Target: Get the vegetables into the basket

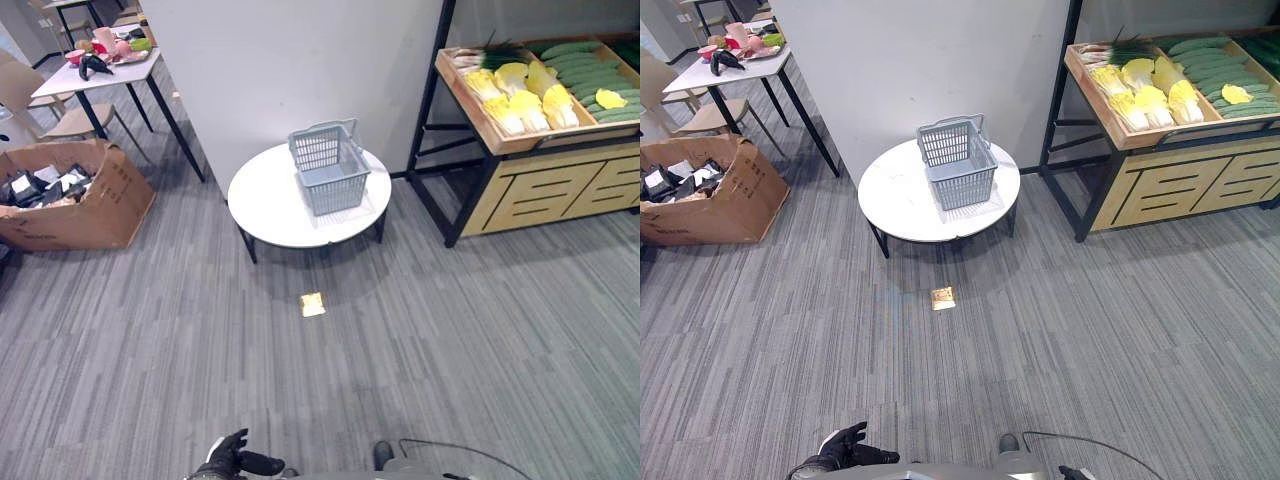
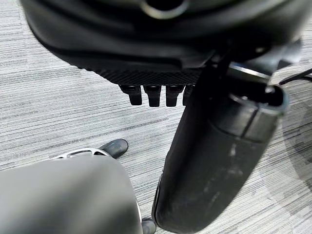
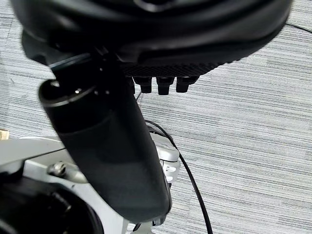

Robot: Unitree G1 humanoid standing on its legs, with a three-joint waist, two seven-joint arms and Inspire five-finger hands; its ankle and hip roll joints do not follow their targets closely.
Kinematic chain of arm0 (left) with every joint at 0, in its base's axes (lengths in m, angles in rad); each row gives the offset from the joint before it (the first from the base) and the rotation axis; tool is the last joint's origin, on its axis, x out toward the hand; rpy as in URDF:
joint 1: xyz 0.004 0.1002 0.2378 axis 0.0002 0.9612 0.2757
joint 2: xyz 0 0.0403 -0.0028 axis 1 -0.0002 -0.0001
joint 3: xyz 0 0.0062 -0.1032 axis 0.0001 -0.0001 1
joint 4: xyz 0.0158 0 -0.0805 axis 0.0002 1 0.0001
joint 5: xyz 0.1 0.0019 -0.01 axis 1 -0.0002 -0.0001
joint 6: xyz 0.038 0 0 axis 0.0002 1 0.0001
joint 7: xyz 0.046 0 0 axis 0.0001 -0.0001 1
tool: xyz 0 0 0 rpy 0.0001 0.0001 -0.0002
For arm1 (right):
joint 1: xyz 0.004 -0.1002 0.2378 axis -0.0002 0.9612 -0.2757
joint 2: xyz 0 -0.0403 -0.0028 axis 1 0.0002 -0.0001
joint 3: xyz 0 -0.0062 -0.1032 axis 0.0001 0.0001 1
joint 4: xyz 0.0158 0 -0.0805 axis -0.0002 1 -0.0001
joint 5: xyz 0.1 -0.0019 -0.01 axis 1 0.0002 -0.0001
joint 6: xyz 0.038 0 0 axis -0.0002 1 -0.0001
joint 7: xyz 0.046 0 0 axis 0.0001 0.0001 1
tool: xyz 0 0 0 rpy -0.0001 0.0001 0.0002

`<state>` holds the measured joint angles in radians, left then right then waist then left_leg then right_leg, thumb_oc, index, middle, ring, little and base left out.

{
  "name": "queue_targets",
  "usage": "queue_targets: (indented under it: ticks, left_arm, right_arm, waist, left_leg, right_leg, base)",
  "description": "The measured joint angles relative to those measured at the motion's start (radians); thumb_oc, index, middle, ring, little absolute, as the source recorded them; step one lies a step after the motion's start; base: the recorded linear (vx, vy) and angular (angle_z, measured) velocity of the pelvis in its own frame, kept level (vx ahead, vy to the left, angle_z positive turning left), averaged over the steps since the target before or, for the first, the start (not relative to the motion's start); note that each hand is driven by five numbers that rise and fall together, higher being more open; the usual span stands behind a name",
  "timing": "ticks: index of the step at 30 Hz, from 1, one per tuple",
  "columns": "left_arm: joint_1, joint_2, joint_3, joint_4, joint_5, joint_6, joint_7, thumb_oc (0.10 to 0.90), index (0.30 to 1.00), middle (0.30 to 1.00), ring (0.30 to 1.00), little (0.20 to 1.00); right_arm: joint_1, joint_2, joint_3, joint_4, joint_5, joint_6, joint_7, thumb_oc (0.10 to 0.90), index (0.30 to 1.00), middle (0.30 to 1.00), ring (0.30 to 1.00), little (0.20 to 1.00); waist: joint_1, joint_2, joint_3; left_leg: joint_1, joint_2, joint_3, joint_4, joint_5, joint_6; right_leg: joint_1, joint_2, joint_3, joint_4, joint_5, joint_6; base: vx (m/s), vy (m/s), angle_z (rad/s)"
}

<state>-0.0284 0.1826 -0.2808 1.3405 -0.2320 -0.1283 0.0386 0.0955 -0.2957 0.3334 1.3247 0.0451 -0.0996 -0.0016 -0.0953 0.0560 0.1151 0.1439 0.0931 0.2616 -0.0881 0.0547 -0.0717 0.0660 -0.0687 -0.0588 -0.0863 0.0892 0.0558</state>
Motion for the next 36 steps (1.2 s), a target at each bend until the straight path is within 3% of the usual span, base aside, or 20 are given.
queue_targets:
  ticks: [24, 31, 36]
  left_arm:
    - [0.014, -0.003, -0.002, -0.011, 0.039, -0.008, 0.007, 0.900, 1.000, 1.000, 1.000, 1.000]
    - [0.038, 0.041, -0.026, -0.132, 0.152, -0.046, 0.051, 0.900, 1.000, 1.000, 1.000, 1.000]
    - [0.044, 0.115, -0.020, -0.157, 0.202, -0.075, 0.075, 0.900, 1.000, 1.000, 1.000, 1.000]
  right_arm:
    - [-0.007, -0.028, -0.025, -0.005, 0.013, -0.004, 0.004, 0.900, 1.000, 1.000, 1.000, 1.000]
    - [0.001, -0.087, -0.038, -0.057, 0.009, -0.037, 0.002, 0.900, 1.000, 1.000, 1.000, 1.000]
    - [-0.014, -0.181, -0.024, -0.083, -0.053, -0.066, 0.006, 0.900, 1.000, 1.000, 1.000, 1.000]
  waist:
    - [0.001, 0.006, 0.010]
    - [0.009, -0.004, 0.016]
    - [0.017, -0.009, 0.012]
  left_leg:
    - [0.008, -0.002, 0.038, -0.001, -0.007, -0.004]
    - [0.014, -0.002, 0.020, -0.004, -0.007, -0.004]
    - [0.019, -0.003, -0.001, -0.005, -0.006, -0.004]
  right_leg:
    - [-0.012, 0.001, 0.036, 0.000, 0.006, 0.009]
    - [0.009, 0.000, 0.019, 0.000, 0.004, 0.009]
    - [0.024, -0.004, 0.000, -0.001, -0.001, 0.010]
  base:
    - [0.02, -0.002, -0.04]
    - [0.01, -0.009, 0.07]
    - [-0.01, -0.004, 0.11]
